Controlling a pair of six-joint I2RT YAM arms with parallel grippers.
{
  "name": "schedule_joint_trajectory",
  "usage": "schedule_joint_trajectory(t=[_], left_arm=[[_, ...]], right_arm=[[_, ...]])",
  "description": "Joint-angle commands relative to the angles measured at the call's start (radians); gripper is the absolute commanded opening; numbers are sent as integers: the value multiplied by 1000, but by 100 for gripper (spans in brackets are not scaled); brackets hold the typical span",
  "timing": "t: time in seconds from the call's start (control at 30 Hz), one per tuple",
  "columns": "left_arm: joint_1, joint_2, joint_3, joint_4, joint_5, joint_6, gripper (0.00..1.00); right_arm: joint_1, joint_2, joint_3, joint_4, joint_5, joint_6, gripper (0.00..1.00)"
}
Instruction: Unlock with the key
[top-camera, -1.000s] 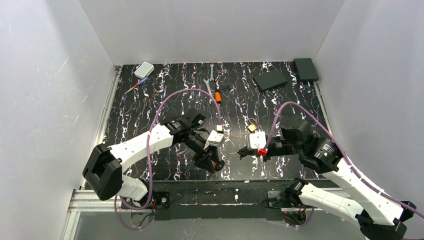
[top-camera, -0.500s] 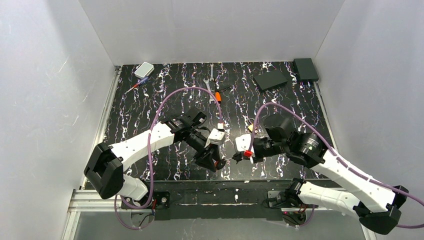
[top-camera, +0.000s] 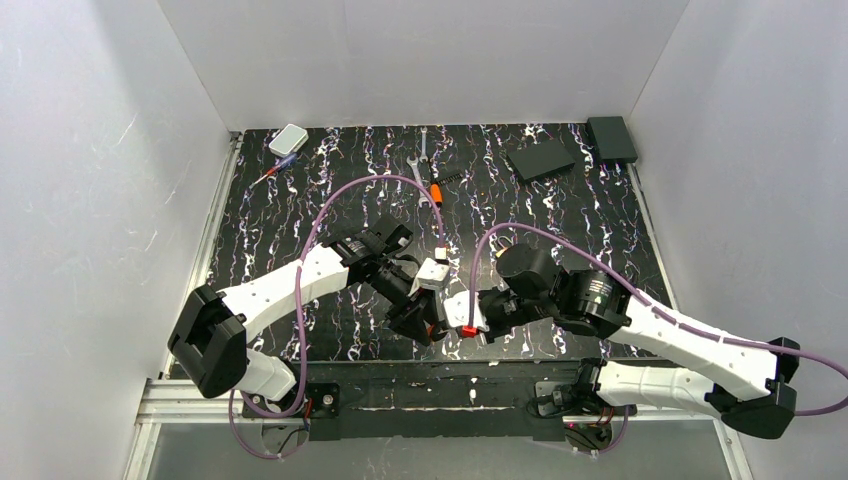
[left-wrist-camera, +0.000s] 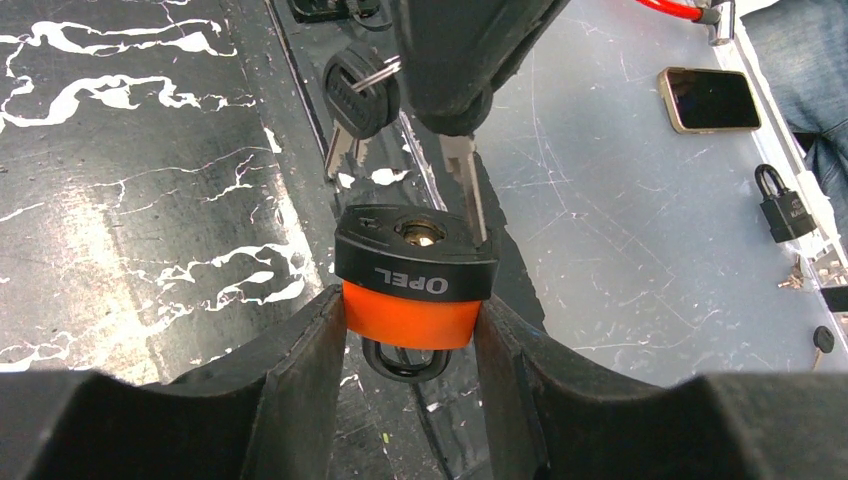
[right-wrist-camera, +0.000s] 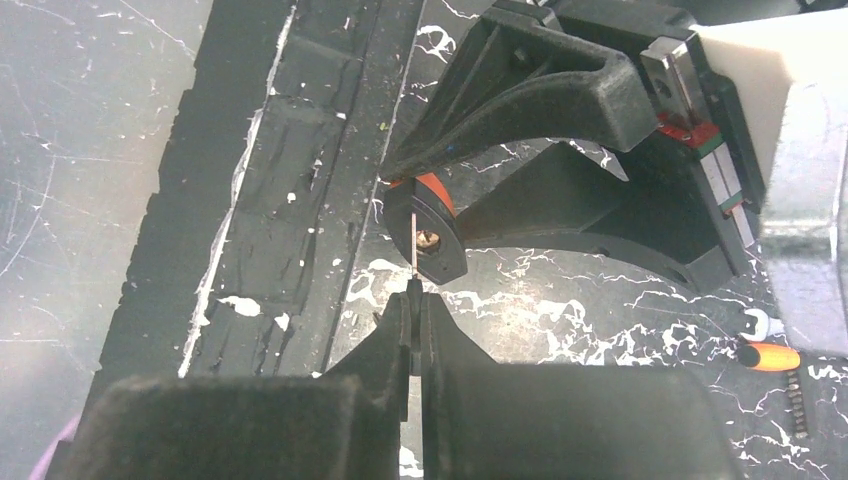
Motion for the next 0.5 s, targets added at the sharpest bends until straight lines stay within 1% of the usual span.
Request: schedule_joint_trajectory(t=[0.0, 0.23, 0.47], left_arm=[[-4, -25, 41, -19, 51, 14, 0], [-3, -29, 39, -19, 43, 11, 0], [-3, -31, 41, -14, 36, 11, 0]], right_arm=[[16, 1, 44, 45, 61, -5, 1], [19, -16, 25, 46, 88, -12, 1], [19, -26, 19, 49, 70, -6, 1]])
